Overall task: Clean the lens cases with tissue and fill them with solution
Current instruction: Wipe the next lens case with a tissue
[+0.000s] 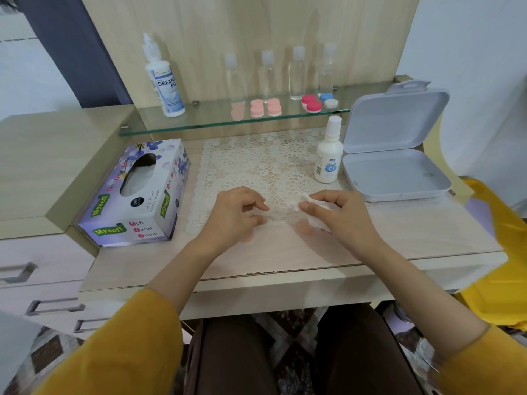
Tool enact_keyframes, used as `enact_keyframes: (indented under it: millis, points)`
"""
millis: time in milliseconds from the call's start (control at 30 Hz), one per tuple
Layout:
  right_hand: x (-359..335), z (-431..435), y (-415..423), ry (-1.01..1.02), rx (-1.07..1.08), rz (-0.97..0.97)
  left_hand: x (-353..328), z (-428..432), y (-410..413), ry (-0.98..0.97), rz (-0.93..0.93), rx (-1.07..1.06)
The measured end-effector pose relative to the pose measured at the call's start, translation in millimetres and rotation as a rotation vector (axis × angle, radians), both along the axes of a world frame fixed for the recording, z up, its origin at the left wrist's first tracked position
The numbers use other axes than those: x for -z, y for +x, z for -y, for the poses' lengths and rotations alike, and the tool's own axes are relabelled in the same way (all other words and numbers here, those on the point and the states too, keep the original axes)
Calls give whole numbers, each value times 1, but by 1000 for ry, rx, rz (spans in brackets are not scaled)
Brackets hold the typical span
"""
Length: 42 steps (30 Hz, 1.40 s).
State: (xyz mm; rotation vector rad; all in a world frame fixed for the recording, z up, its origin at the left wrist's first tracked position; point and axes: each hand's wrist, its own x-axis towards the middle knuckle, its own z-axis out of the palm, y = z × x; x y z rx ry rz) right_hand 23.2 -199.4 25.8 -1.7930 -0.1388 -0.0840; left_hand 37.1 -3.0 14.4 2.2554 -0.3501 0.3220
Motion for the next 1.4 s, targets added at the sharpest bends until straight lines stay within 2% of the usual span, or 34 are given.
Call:
enact_keyframes:
  millis: [233,400,600,833,1033,1200,1400]
  points:
    - [-2,2,-5,-110,47,6,5,-1,-5,192,68,114]
    - [-6,4,-9,-161,62,6,6,1,-7,271,120,109]
    - [-5,5,-13,-192,65,19,7,1,-9,164,62,110]
    - [-7,-9,-20,-231,-24,27,-1,-4,-15,177,-1,55]
    - [-11,-57,-37,-278,-201,109,-19,-52,-73,79,-29,-141]
    - [-1,-125,-66,-341,-433,156,2,-113,-158,-49,-93,-345]
    - [39,-218,-107,-417,-705,163,57,-183,-242,-79,-320,-614]
